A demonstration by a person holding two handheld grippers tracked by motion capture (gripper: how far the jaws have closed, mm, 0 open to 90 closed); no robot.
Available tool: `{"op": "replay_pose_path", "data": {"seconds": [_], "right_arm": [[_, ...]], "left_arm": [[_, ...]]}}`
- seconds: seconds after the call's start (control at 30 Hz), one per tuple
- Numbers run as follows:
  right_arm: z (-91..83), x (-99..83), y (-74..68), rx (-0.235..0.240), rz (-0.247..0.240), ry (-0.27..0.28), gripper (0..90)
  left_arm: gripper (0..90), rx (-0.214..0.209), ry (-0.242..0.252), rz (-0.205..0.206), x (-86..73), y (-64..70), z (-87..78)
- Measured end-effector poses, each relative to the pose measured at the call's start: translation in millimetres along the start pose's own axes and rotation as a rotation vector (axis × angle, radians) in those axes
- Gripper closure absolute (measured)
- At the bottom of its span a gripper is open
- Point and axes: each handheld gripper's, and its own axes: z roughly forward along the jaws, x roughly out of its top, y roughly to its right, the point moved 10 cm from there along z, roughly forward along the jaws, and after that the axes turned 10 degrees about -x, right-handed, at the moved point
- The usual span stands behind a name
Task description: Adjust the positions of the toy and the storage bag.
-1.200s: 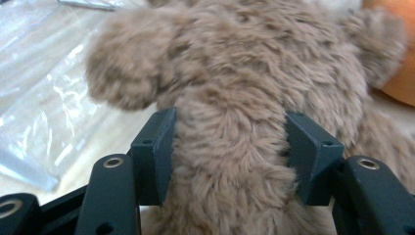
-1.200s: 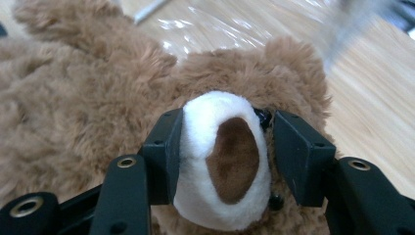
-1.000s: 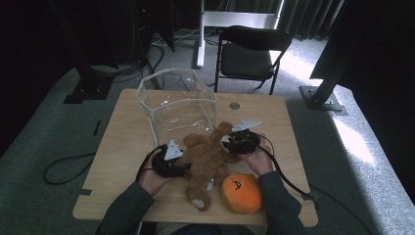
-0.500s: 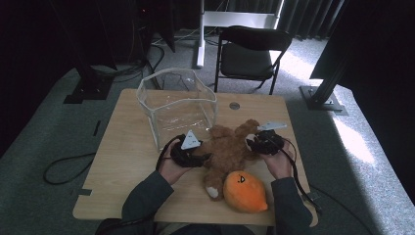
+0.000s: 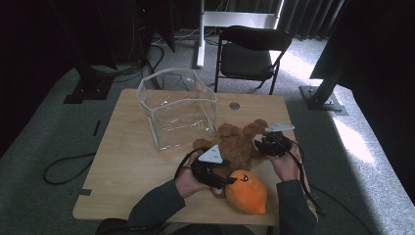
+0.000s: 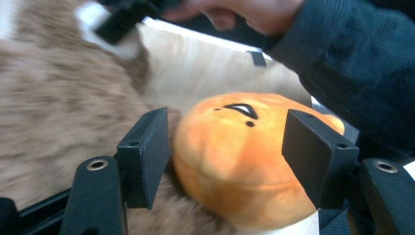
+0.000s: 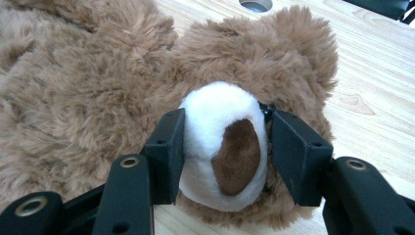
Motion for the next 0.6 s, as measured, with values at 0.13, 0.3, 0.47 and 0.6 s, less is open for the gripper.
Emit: {"op": "replay_pose_path", "data": {"seconds": [0.13,0.3,0.47,0.6], "right_arm": [[-0.2,-0.9,0.1,0.006,0.001,-0.001,47.7],[0.2,-2.5,0.2,0.012,0.005,0.002,47.4],[0.9,-2.6,-0.2,0.014,0.010,0.002,47.1],[1.2,-3.0,0.3,0.018,0.010,0.002,46.8]], "left_arm": [[34.4,-0.057,-0.048,-0.048,-10.6,-0.1,20.8],[45.0,-0.092,-0.062,-0.092,-18.4,0.2,24.8],[66.3,-0.107,-0.045,-0.064,-16.8,5.3,22.4],[72.1,-0.125,-0.033,-0.050,-13.5,11.4,18.0]]}}
